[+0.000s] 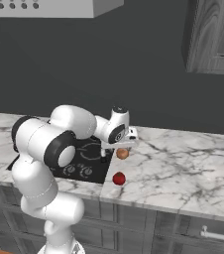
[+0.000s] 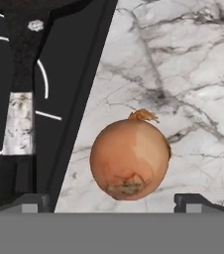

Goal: Place the pan on the rear right burner on the stove. Then place the tomato and the onion in the pan and turn on the rear right burner.

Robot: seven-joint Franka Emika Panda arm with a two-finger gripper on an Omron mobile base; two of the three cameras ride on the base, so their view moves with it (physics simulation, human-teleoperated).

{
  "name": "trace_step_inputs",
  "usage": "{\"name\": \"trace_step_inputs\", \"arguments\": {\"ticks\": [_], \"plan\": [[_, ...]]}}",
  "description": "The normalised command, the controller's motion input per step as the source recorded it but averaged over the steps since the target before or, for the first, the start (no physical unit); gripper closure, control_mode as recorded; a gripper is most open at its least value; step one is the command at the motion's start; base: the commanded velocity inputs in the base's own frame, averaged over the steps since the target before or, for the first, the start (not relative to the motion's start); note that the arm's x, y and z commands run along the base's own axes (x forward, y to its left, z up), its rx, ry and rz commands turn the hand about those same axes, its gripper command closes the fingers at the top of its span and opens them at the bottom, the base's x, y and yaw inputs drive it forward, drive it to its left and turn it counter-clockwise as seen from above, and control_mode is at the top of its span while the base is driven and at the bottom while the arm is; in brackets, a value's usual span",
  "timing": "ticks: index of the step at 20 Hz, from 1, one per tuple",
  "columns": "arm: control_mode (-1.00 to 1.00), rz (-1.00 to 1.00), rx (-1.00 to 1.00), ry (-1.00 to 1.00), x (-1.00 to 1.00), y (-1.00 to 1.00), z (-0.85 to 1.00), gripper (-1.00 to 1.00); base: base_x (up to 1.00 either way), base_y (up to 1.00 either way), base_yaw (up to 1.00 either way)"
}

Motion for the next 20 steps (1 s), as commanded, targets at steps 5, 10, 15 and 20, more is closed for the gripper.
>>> {"name": "trace_step_inputs", "arguments": {"ticks": [5,10,15,20], "plan": [[-1.00,0.00,0.00,0.00,0.00,-0.04,-0.15,-1.00,0.00,0.00,0.00],[-1.00,-0.01,0.01,0.00,0.00,-0.09,-0.17,-1.00,0.00,0.00,0.00],[-1.00,0.00,0.04,0.02,0.07,-0.02,-0.19,-1.00,0.00,0.00,0.00],[-1.00,0.00,0.06,0.03,0.20,0.00,-0.21,-1.00,0.00,0.00,0.00]]}}
